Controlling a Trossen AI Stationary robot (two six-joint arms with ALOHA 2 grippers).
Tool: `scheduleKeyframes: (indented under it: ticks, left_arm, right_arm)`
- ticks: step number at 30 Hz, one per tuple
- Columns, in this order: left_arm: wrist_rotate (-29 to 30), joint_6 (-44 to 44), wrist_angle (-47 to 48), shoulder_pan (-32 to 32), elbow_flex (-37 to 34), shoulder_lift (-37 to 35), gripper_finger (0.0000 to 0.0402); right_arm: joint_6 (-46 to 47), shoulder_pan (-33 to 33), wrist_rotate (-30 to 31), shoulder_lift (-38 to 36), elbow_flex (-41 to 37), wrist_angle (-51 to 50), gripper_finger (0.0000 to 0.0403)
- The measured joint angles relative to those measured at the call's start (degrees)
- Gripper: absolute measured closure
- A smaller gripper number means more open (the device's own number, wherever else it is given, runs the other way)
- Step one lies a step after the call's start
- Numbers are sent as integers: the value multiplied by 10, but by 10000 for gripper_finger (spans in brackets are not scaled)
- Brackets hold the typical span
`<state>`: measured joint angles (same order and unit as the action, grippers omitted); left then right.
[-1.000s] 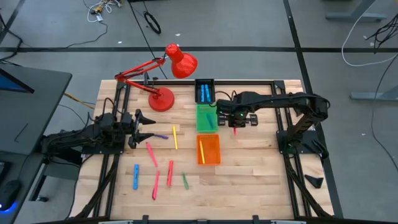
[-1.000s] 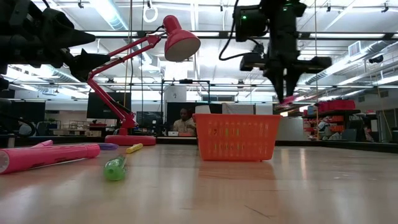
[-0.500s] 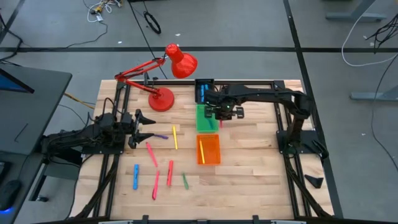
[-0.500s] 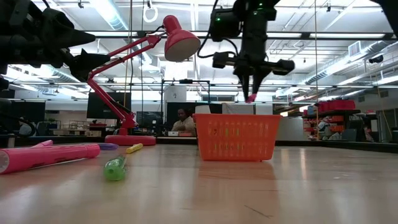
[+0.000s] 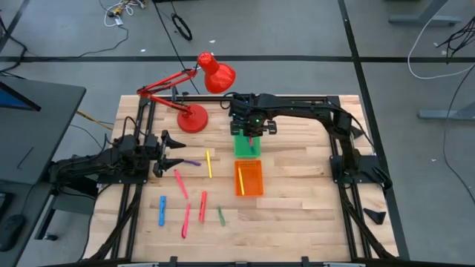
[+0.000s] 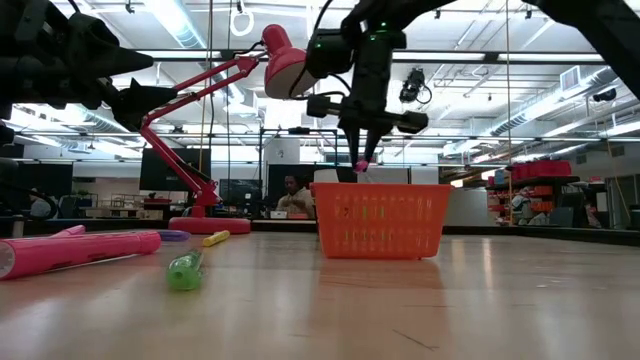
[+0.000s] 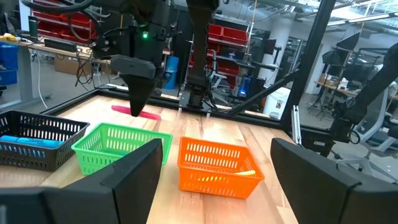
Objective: Pick & Place Markers
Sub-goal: Put the pink marker into the green bin
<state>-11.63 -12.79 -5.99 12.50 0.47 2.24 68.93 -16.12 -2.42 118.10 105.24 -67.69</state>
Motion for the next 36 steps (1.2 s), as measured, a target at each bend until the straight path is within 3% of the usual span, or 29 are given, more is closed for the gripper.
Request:
scheduleKeyframes:
  ticks: [13, 36]
  left_arm:
    - [0, 0, 0, 0, 0, 0, 94]
    - [0, 0, 0, 0, 0, 0, 94]
  right_arm:
    - [-5, -1, 5, 11, -19, 10, 358]
    - [6, 10, 39, 11, -132, 190, 358]
